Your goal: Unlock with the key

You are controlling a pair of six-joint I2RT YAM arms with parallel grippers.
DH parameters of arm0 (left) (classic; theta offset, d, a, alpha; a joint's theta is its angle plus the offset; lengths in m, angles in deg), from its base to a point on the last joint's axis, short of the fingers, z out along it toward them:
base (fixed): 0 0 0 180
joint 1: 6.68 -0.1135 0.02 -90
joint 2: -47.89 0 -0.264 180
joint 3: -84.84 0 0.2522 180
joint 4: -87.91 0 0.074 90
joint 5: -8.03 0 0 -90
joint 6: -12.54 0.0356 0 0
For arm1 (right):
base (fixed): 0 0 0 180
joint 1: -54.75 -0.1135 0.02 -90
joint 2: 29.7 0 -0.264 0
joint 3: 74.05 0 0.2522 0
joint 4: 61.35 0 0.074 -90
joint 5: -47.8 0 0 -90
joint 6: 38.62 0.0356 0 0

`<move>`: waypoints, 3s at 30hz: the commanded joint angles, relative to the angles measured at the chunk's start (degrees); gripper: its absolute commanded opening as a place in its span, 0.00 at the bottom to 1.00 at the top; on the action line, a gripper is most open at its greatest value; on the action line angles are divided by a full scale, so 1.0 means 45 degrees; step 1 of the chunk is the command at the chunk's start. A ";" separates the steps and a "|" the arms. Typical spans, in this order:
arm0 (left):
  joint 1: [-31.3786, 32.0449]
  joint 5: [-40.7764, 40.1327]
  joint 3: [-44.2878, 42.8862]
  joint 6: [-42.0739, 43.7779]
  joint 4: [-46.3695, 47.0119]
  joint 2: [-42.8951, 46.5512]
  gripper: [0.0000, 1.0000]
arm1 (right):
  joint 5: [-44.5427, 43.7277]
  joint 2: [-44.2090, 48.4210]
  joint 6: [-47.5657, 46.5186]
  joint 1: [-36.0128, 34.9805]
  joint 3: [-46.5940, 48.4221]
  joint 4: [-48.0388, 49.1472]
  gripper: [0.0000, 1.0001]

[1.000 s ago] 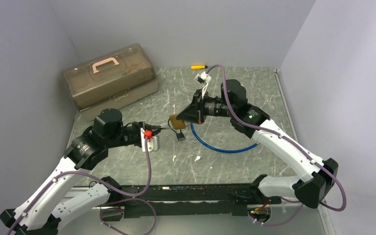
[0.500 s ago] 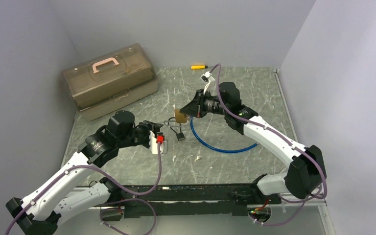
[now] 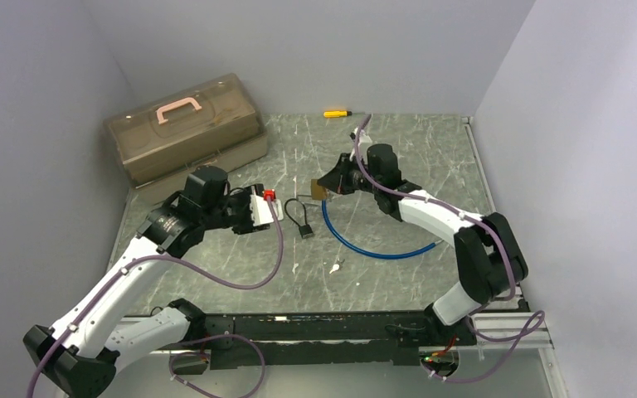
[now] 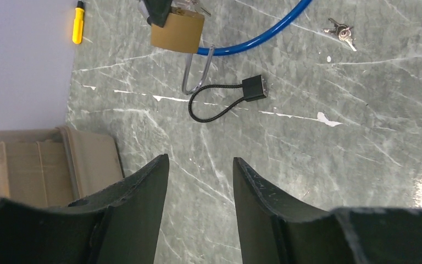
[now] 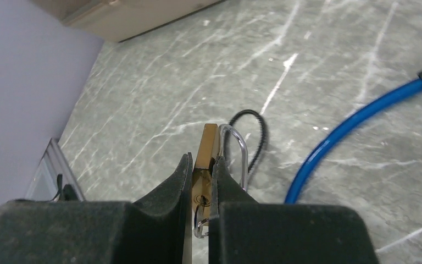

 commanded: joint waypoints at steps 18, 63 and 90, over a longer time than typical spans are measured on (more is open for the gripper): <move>-0.0345 -0.0184 -0.1628 -0.0015 -0.2770 0.0614 0.85 | -0.2461 -0.4490 0.4069 0.1422 -0.1899 0.9226 0.00; -0.0456 0.1404 0.2317 -0.3988 -0.0573 0.3868 0.99 | -0.7253 0.3560 0.2510 -0.5353 -0.4781 -0.5211 0.56; 0.0156 0.0576 0.0856 -0.4168 0.0225 0.2417 0.99 | -0.8525 0.2381 0.0287 -0.5644 -0.3436 -0.5134 0.07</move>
